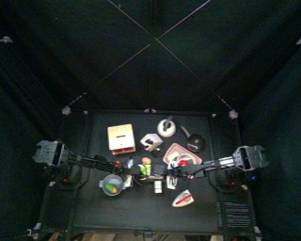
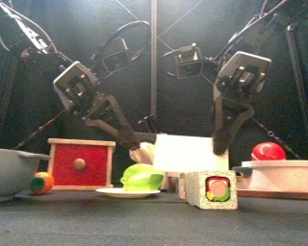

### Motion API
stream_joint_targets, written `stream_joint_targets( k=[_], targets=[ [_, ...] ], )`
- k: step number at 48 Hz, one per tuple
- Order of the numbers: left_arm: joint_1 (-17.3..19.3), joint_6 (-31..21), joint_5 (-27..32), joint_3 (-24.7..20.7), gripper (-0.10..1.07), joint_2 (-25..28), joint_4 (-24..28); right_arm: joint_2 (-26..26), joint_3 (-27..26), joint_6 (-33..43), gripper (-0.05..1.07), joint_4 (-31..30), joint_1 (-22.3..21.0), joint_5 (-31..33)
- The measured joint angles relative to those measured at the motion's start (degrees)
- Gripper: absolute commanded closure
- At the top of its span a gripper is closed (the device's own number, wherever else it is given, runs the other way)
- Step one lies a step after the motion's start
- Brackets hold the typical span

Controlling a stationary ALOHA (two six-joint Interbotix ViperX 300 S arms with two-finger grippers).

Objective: Cut sushi roll

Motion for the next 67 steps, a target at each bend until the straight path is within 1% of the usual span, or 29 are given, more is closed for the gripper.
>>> stream_joint_targets(
  k=[14,26,40,67],
  targets=[
    [-3.1,-0.2,-0.2,-0.2,0.54,0.0,-0.1,-0.6,0.0,0.1,0.71,0.8,2.8,0.0],
    [-4.2,-0.3,-0.4,-0.3,0.54,0.2,-1.1,-0.6,0.0,0.1,0.71,1.3,3.6,-0.1],
    [-4.4,-0.3,-0.4,-0.4,0.54,1.1,-1.6,-0.6,0.1,0.1,0.71,1.5,3.6,-0.1],
    [-4.7,-0.3,-0.5,-0.6,0.54,1.1,-1.8,-0.5,0.1,0.1,0.71,1.9,3.7,-0.2]
  ],
)
